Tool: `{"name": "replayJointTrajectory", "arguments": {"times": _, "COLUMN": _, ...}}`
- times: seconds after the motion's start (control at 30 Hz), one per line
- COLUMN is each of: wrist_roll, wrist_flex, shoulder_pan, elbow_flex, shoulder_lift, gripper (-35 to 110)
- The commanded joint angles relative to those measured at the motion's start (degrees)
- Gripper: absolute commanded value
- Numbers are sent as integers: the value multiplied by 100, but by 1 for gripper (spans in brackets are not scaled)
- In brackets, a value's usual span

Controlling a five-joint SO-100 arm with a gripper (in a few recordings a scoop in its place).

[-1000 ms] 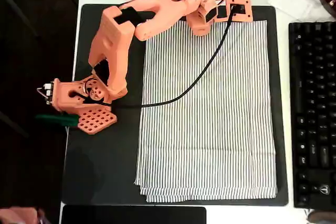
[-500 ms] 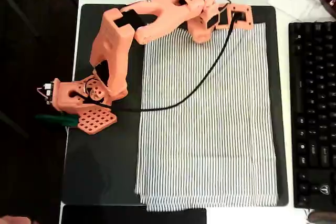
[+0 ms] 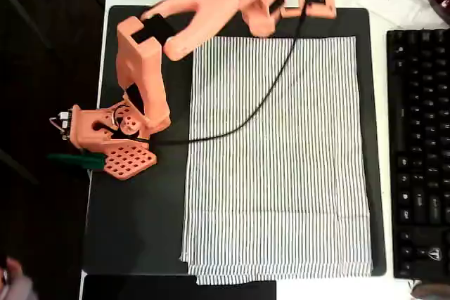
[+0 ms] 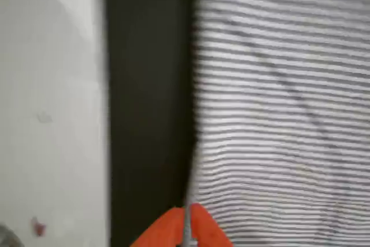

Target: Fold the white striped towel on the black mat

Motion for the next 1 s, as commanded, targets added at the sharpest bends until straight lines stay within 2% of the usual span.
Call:
{"name": "replayJointTrajectory", "arguments": {"times": 0.0, "wrist_roll": 132, "wrist_flex": 308, "shoulder_pan": -193, "elbow_flex": -800, "shoulder_lift": -167, "gripper": 0}}
{"name": "replayJointTrajectory", "arguments": {"times": 0.07, "wrist_roll": 97, "wrist_flex": 343, "shoulder_pan": -132, "elbow_flex": -896, "shoulder_lift": -246, "gripper": 1}}
{"name": "replayJointTrajectory", "arguments": {"times": 0.13, "wrist_roll": 9, "wrist_flex": 290, "shoulder_pan": 114, "elbow_flex": -694, "shoulder_lift": -211, "gripper": 8}}
{"name": "replayJointTrajectory", "arguments": {"times": 0.3, "wrist_roll": -844, "wrist_flex": 18, "shoulder_pan": 1037, "elbow_flex": 554, "shoulder_lift": 272, "gripper": 17}}
{"name": "replayJointTrajectory", "arguments": {"times": 0.43, "wrist_roll": -1292, "wrist_flex": -448, "shoulder_pan": 1336, "elbow_flex": 1362, "shoulder_lift": 413, "gripper": 20}}
{"name": "replayJointTrajectory", "arguments": {"times": 0.73, "wrist_roll": -791, "wrist_flex": -1670, "shoulder_pan": 1081, "elbow_flex": 1951, "shoulder_lift": -264, "gripper": 22}}
{"name": "replayJointTrajectory", "arguments": {"times": 0.97, "wrist_roll": -747, "wrist_flex": -1819, "shoulder_pan": 1028, "elbow_flex": 1872, "shoulder_lift": -545, "gripper": 26}}
